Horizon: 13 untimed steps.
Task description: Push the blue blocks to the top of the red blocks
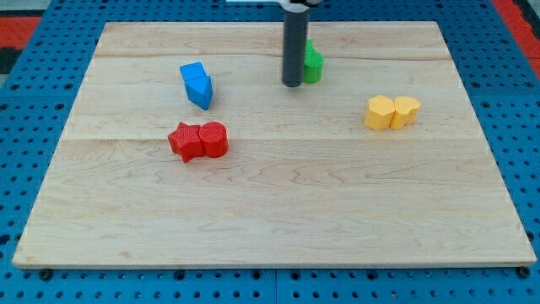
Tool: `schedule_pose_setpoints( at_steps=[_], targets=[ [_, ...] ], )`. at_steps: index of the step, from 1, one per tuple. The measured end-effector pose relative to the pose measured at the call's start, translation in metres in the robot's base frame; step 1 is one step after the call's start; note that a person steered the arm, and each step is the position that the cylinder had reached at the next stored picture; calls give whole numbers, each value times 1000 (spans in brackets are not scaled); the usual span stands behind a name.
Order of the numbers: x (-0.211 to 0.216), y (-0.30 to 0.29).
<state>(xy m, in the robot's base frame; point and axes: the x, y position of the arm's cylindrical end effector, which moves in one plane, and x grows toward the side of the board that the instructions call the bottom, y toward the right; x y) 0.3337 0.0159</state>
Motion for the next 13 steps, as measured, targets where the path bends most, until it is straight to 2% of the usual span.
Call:
schedule_pose_setpoints(
  at_steps=[2, 5, 7, 8, 9, 13],
  targets=[
    [-1, -68],
    [-12, -118],
    [11, -127],
    [20, -151],
    [41, -150],
    [71, -135]
  ],
)
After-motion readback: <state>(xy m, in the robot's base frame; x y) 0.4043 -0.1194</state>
